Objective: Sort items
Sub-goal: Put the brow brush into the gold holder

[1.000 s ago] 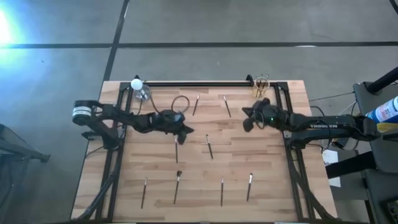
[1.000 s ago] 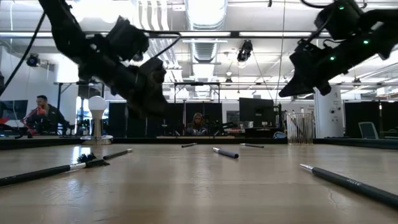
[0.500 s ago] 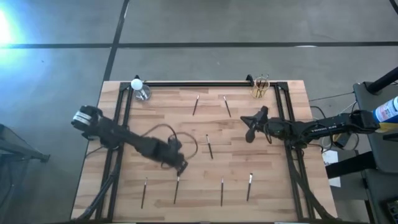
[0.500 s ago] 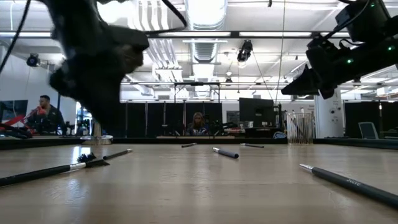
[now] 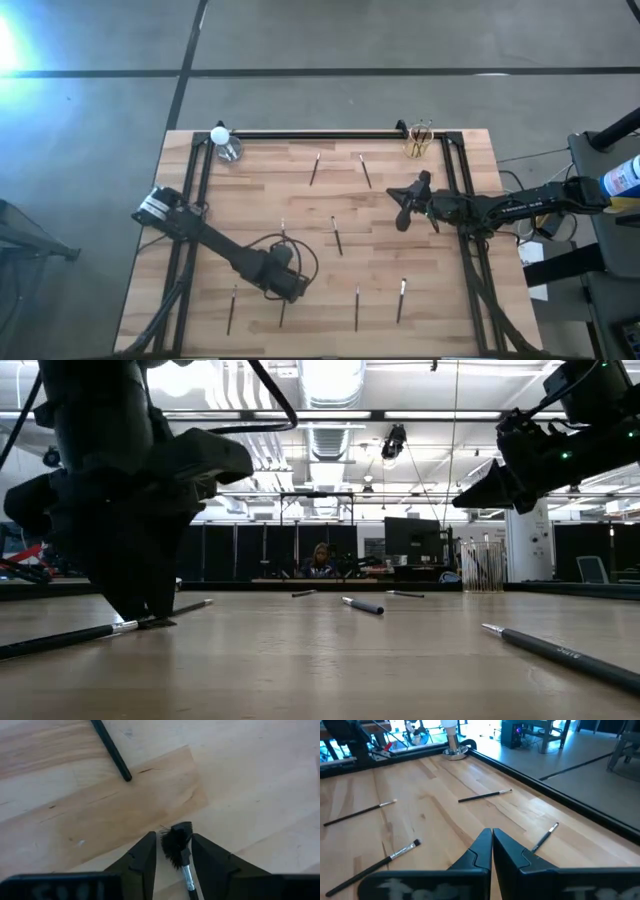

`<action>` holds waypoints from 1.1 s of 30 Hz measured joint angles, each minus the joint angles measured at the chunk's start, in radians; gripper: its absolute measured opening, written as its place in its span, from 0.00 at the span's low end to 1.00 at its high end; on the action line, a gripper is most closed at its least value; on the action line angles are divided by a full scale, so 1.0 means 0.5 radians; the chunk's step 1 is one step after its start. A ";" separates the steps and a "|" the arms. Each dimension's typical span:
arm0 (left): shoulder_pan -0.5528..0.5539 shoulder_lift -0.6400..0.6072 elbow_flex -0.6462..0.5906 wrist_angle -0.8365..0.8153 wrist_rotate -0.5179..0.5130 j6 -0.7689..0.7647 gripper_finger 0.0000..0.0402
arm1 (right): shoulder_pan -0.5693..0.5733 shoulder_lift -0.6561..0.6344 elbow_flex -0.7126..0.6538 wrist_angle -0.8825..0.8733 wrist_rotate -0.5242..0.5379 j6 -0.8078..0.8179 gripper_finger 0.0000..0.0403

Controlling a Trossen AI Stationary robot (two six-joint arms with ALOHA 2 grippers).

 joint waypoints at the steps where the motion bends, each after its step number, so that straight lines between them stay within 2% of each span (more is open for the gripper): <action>1: 0.000 0.010 0.007 -0.009 0.005 -0.009 0.28 | 0.000 -0.004 0.001 0.000 0.000 -0.007 0.03; 5: -0.006 0.043 0.020 -0.031 0.007 -0.090 0.20 | 0.000 -0.023 0.002 0.001 -0.001 -0.052 0.03; 10: -0.026 0.043 0.023 -0.024 -0.017 -0.164 0.04 | 0.000 -0.047 0.002 0.001 -0.005 -0.078 0.03; 14: -0.042 -0.001 0.024 -0.185 -0.094 -0.184 0.02 | 0.000 -0.058 0.002 0.004 -0.005 -0.125 0.03; 19: -0.045 -0.133 0.079 -0.414 -0.331 -0.132 0.00 | -0.005 -0.053 0.003 0.010 0.008 -0.156 0.03; 23: -0.011 -0.286 0.028 -0.337 -0.647 0.092 0.00 | -0.005 -0.052 0.003 0.011 0.007 -0.111 0.03; 25: 0.031 -0.384 -0.034 -0.159 -0.768 0.326 0.00 | -0.005 -0.052 0.003 0.010 0.007 -0.102 0.03; 28: 0.107 -0.511 -0.181 0.289 -0.885 0.787 0.00 | -0.004 -0.053 0.003 0.011 0.005 -0.103 0.03; 31: 0.207 -0.604 -0.393 0.941 -0.897 1.314 0.00 | -0.005 -0.054 0.003 0.052 -0.008 -0.103 0.03; 33: 0.292 -0.639 -0.556 1.428 -0.834 1.646 0.00 | -0.005 -0.049 0.003 0.106 -0.115 -0.099 0.03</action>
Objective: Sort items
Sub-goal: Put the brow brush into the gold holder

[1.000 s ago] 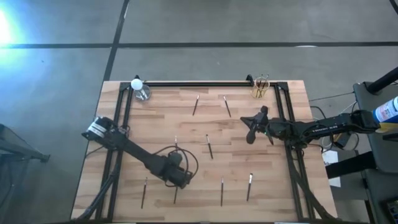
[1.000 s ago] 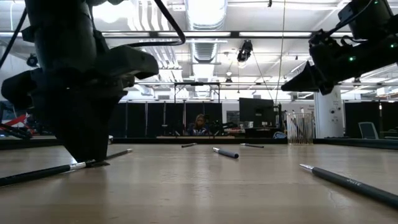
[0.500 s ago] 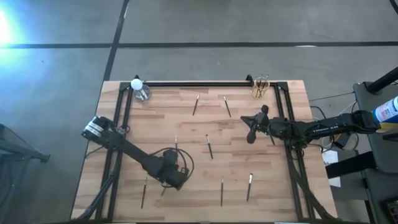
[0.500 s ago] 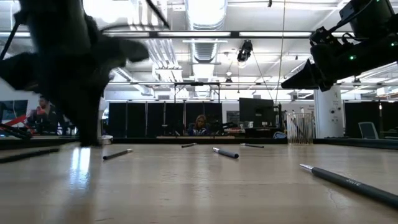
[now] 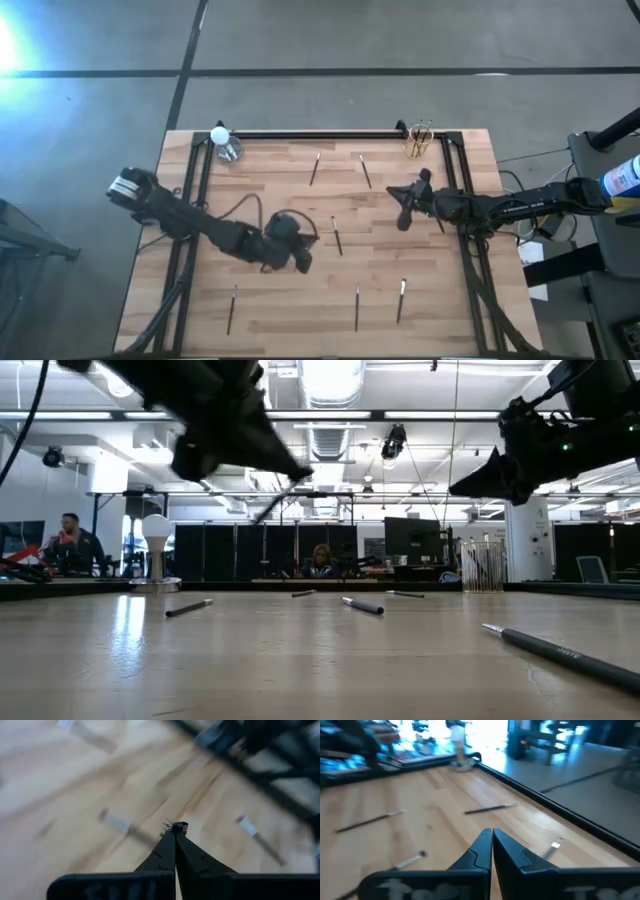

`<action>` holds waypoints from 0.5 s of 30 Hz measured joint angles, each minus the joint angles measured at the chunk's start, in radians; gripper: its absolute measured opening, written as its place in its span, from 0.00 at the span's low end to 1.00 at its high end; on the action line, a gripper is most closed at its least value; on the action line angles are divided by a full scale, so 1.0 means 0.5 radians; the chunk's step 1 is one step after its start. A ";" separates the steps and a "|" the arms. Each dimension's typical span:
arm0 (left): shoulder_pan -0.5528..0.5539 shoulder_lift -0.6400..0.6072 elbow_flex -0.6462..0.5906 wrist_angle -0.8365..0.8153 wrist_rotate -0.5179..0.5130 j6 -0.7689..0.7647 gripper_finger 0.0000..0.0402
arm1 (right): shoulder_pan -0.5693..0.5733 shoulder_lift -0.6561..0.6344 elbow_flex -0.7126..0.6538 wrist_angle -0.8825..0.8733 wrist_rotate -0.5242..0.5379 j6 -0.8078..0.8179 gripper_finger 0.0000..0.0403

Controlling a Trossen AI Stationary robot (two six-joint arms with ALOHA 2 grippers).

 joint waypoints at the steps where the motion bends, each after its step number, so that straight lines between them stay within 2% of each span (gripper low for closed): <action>1: 0.047 -0.003 -0.087 0.264 0.046 0.143 0.00 | 0.000 0.003 0.000 0.028 -0.087 0.010 0.03; 4: 0.218 0.014 -0.337 0.994 0.270 0.438 0.00 | 0.001 0.030 0.000 0.116 -0.292 0.151 0.03; 7: 0.403 0.076 -0.505 1.539 0.503 0.626 0.00 | 0.004 0.094 0.001 0.206 -0.364 0.315 0.03; 11: 0.622 0.160 -0.577 1.904 0.777 0.784 0.00 | 0.004 0.262 0.019 0.399 -0.420 0.379 0.08; 15: 0.770 0.205 -0.547 2.000 0.932 0.806 0.00 | 0.004 0.504 0.150 0.478 -0.494 0.401 0.17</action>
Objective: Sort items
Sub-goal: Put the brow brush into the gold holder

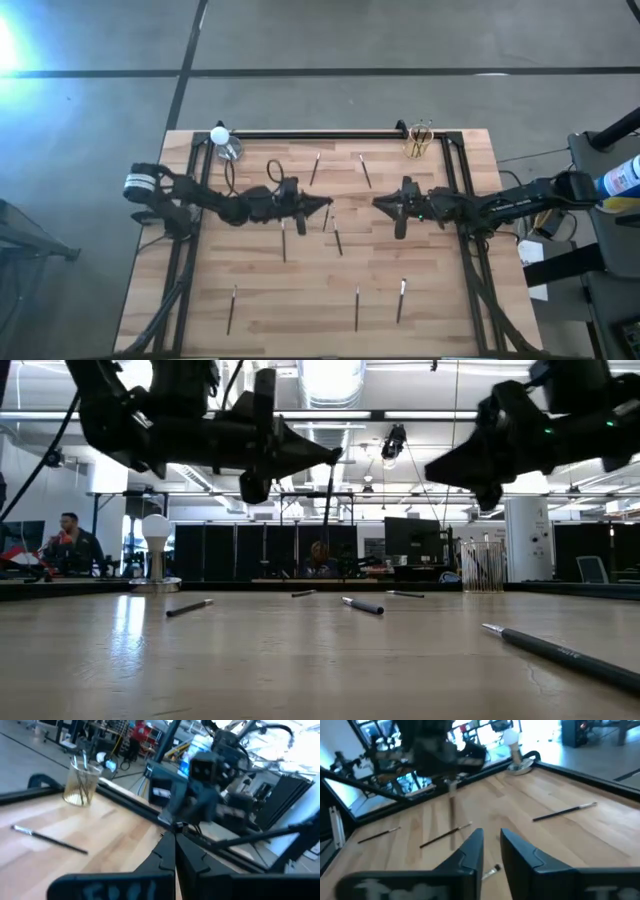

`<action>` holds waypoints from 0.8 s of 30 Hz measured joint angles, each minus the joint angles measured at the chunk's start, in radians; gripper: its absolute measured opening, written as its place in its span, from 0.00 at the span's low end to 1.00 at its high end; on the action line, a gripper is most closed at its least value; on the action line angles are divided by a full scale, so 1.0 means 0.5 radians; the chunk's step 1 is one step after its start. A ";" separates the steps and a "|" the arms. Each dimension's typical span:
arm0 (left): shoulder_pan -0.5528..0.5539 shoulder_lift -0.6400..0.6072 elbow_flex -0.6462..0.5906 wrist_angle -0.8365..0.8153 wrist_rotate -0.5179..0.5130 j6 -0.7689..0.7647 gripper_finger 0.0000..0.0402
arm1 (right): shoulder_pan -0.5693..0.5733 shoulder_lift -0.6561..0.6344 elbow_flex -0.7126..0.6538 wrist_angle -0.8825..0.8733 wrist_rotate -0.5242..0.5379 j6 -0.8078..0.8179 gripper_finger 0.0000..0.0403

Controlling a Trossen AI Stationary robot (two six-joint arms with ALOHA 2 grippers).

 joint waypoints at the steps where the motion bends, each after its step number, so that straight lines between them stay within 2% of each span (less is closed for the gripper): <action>1: 0.021 0.004 0.021 -0.001 0.019 0.005 0.00 | 0.000 0.066 0.048 0.000 -0.014 0.000 0.20; 7: 0.071 0.003 0.079 0.001 0.109 0.057 0.00 | 0.000 0.447 0.385 0.001 -0.021 0.000 0.32; 12: 0.084 0.003 0.083 0.000 0.121 0.059 0.00 | -0.005 0.631 0.578 -0.004 -0.023 -0.008 0.38; 17: 0.085 0.002 0.094 0.019 0.156 0.096 0.00 | -0.005 0.771 0.723 -0.003 -0.028 -0.033 0.38; 24: 0.110 0.001 0.105 0.015 0.182 0.113 0.00 | -0.054 0.922 0.865 -0.004 -0.077 -0.039 0.32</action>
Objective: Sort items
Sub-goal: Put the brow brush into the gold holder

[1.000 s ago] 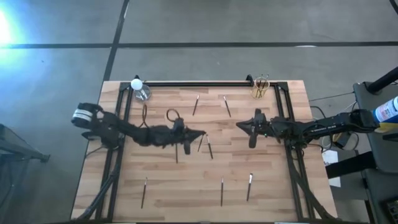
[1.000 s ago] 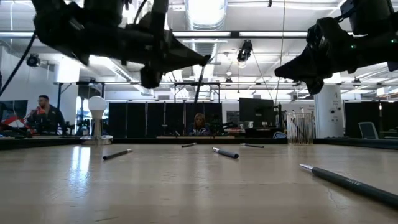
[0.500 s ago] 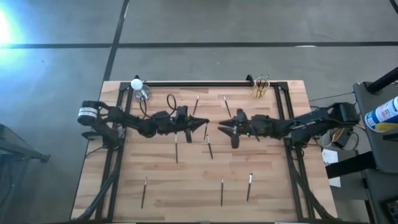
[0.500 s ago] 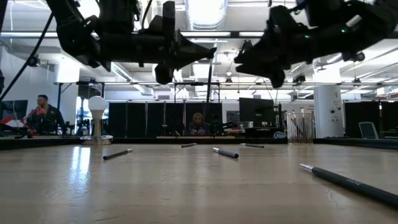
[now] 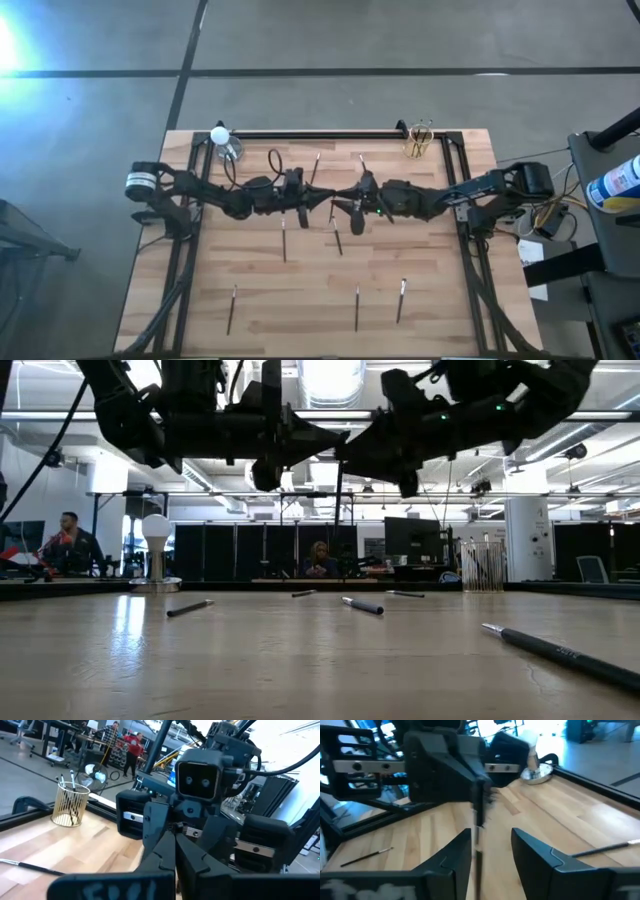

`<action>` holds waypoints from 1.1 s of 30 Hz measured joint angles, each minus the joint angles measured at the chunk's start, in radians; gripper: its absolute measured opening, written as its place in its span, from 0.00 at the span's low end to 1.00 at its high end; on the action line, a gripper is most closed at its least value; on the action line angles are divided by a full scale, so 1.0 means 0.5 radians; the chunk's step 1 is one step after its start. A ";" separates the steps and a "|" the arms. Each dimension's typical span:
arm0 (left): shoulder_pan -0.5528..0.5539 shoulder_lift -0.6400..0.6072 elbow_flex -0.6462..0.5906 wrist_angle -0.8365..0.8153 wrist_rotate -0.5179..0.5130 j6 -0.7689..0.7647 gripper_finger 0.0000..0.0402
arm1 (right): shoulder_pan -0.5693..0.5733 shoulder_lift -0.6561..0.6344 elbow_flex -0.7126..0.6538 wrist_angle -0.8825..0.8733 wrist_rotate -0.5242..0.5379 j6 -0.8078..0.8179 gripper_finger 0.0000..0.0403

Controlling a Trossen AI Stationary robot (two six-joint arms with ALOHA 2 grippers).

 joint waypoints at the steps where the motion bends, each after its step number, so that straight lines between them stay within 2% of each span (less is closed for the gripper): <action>1: 0.003 0.000 0.000 0.000 0.003 0.000 0.00 | -0.005 0.020 0.020 0.004 -0.036 -0.002 0.31; 5: 0.020 -0.001 0.003 0.001 0.022 0.007 0.00 | -0.012 0.069 0.083 0.003 -0.078 -0.019 0.23; 11: 0.021 -0.006 0.003 -0.036 0.019 0.028 0.02 | -0.014 0.017 0.047 -0.019 -0.040 -0.069 0.05; 17: 0.033 -0.018 0.002 -0.071 0.003 0.033 0.13 | -0.028 -0.217 -0.096 -0.155 0.154 -0.102 0.04; 22: 0.036 -0.028 0.001 -0.093 0.037 0.100 0.20 | -0.124 -0.633 -0.224 -0.438 0.412 -0.235 0.04; 25: 0.036 -0.030 0.001 -0.103 0.060 0.140 0.21 | -0.281 -0.923 -0.289 -0.657 0.623 -0.369 0.03; 28: 0.036 -0.030 -0.001 -0.132 0.061 0.166 0.21 | -0.541 -1.152 -0.371 -0.755 0.797 -0.505 0.03; 33: 0.036 -0.030 -0.001 -0.162 0.061 0.192 0.21 | -1.067 -1.273 -0.436 -0.719 0.758 -0.653 0.03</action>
